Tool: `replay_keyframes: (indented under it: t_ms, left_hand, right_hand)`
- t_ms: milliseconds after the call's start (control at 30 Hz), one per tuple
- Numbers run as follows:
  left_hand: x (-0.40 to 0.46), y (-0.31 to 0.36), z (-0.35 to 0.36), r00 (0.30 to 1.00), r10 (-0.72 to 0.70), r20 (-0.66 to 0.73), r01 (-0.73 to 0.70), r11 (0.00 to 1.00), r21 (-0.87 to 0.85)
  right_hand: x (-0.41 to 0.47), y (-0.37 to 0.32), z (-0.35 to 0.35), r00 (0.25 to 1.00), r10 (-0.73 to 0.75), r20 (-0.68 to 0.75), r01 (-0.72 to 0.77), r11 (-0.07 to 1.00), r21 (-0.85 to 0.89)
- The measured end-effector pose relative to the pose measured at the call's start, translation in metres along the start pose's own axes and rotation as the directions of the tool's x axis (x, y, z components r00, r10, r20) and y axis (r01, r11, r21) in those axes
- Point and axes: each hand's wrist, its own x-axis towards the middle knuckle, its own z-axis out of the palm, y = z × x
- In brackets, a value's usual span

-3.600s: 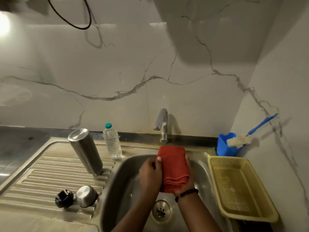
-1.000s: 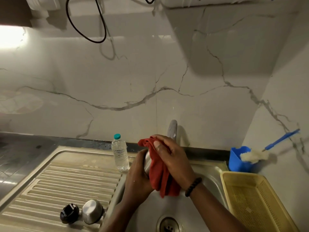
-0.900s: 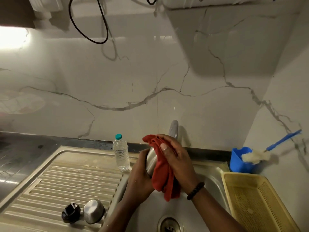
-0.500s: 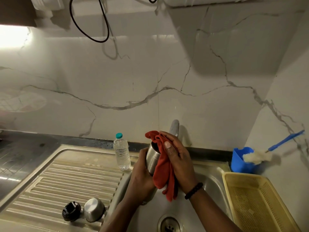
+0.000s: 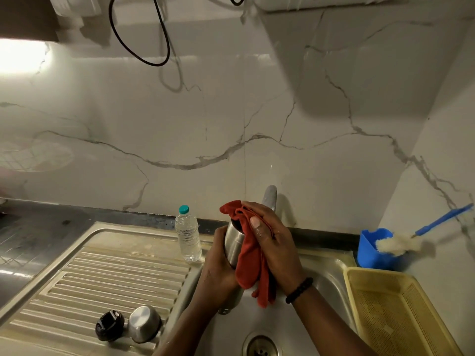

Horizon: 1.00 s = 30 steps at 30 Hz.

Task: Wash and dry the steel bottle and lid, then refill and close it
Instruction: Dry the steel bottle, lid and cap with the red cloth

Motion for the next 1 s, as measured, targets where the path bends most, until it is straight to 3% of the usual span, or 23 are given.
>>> replay_keyframes:
  t_ms: [233,500,600,800,933,1000]
  left_hand:
    - [0.008,-0.006,-0.010,0.995,-0.068,0.071,0.072,0.996,-0.061]
    - [0.004,0.002,-0.011,0.959,-0.221,0.180,0.273,0.893,-0.359]
    - [0.007,-0.001,-0.004,0.947,-0.310,0.082,0.317,0.865,-0.389]
    - [0.017,-0.007,0.005,0.943,-0.288,-0.168,0.249,0.944,-0.218]
    - [0.025,0.004,-0.009,0.919,-0.347,-0.187,0.194,0.811,-0.553]
    - [0.031,0.009,-0.019,0.892,-0.393,-0.224,0.173,0.754,-0.634]
  right_hand:
    - [0.000,-0.001,-0.001,0.999,-0.010,0.034,0.009,0.999,0.032]
    - [-0.012,0.004,0.006,1.000,-0.003,0.023,-0.001,0.986,0.168]
    - [-0.016,0.007,0.010,0.999,-0.026,0.026,0.024,0.994,0.107]
    - [-0.022,0.012,0.022,0.972,-0.186,0.142,0.222,0.926,-0.307]
    - [-0.039,0.031,0.017,0.940,-0.148,0.307,0.256,0.901,-0.350]
    - [-0.051,0.040,0.012,0.927,-0.092,0.363,0.220,0.918,-0.331]
